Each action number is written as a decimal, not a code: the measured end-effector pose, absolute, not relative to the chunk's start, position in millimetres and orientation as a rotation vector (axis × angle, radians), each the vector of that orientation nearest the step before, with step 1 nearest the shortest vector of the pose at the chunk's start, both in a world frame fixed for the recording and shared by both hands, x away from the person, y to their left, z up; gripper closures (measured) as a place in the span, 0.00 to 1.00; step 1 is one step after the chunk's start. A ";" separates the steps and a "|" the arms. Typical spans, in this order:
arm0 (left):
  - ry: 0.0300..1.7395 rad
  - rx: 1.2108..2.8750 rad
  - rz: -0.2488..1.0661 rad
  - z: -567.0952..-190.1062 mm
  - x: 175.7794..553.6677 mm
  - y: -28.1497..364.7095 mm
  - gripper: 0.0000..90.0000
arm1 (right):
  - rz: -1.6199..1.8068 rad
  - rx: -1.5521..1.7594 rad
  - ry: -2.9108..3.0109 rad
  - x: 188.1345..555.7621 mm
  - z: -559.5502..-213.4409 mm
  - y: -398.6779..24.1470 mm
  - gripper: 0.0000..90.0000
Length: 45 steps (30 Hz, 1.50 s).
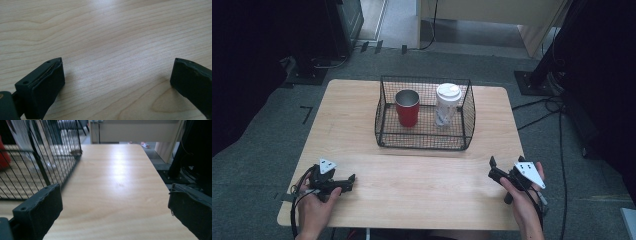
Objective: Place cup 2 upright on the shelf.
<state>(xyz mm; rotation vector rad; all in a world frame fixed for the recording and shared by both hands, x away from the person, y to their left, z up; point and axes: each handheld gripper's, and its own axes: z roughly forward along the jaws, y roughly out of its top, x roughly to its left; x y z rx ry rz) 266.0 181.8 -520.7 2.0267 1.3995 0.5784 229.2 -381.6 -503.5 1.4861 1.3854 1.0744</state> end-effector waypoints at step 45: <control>1.399 2.027 0.578 -520.7 265.9 182.0 0.00 | 0.773 1.750 1.770 207.2 -529.5 -419.2 0.00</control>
